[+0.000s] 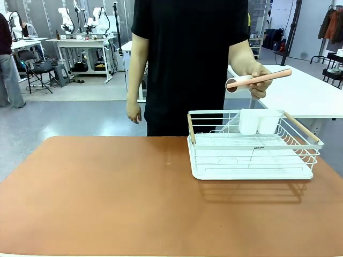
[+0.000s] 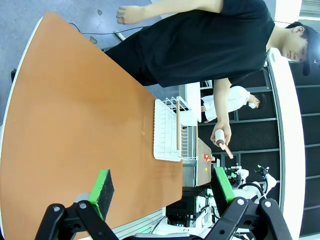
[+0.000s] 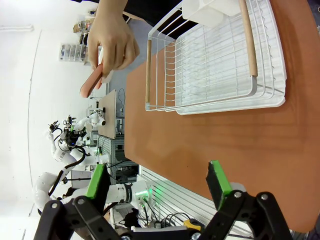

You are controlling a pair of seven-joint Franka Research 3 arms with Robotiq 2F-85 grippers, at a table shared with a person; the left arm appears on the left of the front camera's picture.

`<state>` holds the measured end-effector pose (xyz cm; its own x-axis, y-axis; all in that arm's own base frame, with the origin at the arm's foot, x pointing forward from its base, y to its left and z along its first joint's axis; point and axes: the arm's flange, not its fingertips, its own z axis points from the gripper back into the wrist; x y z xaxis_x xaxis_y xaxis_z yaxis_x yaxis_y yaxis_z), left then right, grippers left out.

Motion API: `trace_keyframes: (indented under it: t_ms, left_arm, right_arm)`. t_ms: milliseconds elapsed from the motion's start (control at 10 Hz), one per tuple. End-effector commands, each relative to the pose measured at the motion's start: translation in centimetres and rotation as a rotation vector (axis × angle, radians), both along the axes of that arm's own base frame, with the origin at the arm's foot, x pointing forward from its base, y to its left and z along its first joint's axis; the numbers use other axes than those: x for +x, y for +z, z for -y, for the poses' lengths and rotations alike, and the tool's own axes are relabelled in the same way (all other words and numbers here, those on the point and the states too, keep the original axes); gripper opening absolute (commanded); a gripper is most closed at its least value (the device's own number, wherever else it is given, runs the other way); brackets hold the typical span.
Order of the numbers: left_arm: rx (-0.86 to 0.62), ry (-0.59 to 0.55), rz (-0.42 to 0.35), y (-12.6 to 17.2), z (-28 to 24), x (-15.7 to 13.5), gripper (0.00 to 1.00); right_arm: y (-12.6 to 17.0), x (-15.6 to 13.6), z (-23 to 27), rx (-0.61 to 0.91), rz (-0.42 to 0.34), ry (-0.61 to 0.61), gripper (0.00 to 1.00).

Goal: Clean the table.
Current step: Pick up the Lint Roller when the human hands it over.

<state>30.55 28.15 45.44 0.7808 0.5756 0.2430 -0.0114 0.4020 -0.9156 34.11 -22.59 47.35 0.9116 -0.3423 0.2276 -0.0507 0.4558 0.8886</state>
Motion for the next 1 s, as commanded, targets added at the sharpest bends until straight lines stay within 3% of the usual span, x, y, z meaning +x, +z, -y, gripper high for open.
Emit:
trace_keyframes:
  t_ms: [0,400,600,900]
  left_arm:
    - [-0.008,-0.004,0.033,0.0,0.0,-0.2,1.0]
    - [-0.008,-0.004,0.033,0.0,0.0,-0.2,1.0]
    - [-0.008,-0.004,0.033,0.0,0.0,-0.2,1.0]
    - [-0.008,-0.004,0.033,0.0,0.0,-0.2,1.0]
  right_arm:
    - [1.9,0.1,-1.1,0.008,-0.073,-0.042,1.0]
    - [7.9,1.7,-11.3,-0.01,-0.262,-0.163,1.0]
    - [8.7,3.3,-15.8,0.003,-0.364,-0.192,1.0]
    - [8.4,5.8,-21.3,-0.005,-0.399,-0.26,1.0]
